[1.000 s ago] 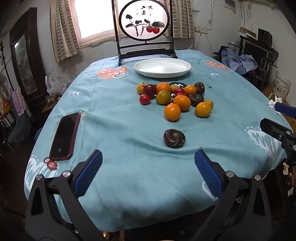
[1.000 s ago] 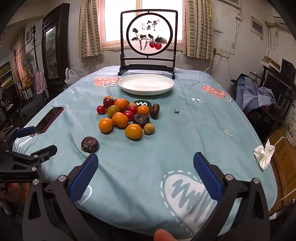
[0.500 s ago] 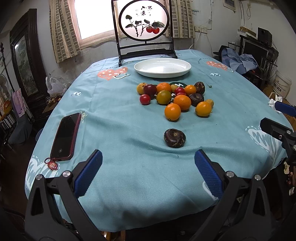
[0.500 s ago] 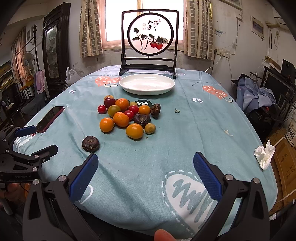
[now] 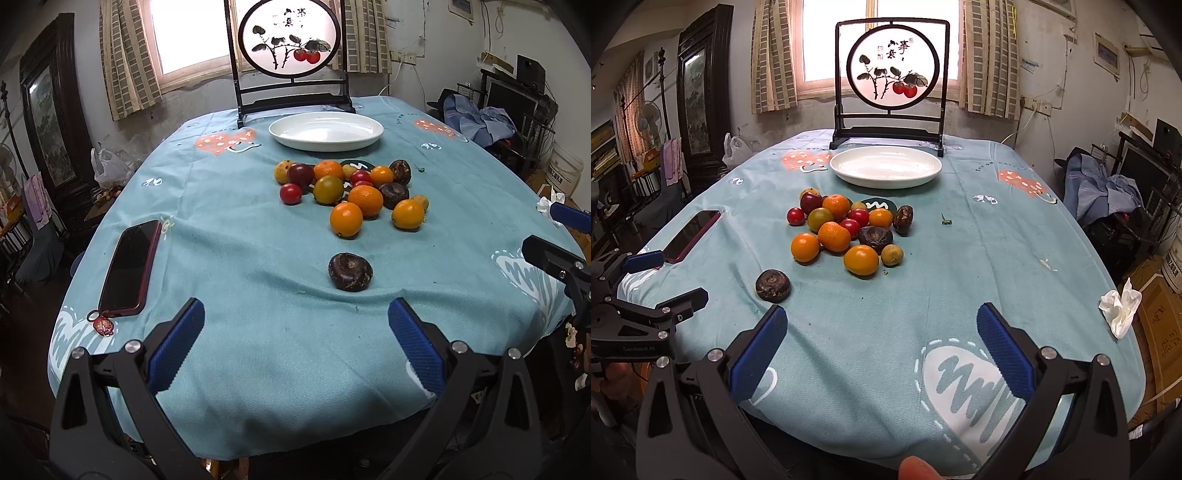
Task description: Organize fruits
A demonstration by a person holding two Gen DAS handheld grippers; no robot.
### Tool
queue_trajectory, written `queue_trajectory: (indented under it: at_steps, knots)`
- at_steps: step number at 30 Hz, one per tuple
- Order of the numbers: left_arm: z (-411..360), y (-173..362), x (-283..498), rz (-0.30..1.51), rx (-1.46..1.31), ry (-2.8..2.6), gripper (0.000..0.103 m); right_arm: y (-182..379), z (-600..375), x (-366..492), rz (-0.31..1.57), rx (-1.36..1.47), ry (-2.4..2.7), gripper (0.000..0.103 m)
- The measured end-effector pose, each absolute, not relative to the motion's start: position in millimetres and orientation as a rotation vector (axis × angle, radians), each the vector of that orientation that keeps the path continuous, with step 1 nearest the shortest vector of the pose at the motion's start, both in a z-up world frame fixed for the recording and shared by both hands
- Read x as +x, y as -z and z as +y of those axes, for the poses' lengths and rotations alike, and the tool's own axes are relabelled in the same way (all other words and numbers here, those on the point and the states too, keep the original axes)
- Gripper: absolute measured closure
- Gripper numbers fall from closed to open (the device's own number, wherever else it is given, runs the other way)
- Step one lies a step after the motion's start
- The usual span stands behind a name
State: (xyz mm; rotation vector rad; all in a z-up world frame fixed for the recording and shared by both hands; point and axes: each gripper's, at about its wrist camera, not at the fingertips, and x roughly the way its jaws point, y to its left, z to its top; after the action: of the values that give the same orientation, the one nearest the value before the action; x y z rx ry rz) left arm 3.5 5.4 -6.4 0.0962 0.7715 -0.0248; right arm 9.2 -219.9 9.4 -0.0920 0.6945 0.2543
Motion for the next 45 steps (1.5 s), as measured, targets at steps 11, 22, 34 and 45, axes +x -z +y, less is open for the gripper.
queue_trajectory:
  at_steps: [11,22,34,45]
  knots:
    - [5.5,6.0,3.7,0.773,0.096,0.025,0.002,-10.3,-218.3,8.9,0.696,-0.092,-0.254,0.001]
    - [5.9,6.5,3.1,0.772,0.098,0.025,0.002,-9.9,-218.5,8.4,0.695,-0.093,-0.255,0.001]
    - [5.3,5.9,3.4,0.773,0.099,0.025,0.002,-8.0,-215.5,9.8,0.697,-0.093,-0.254,0.001]
    - [7.1,12.3,4.9,0.788,0.098,0.030,0.002,0.2,-211.3,10.8,0.706,-0.087,-0.272,0.001]
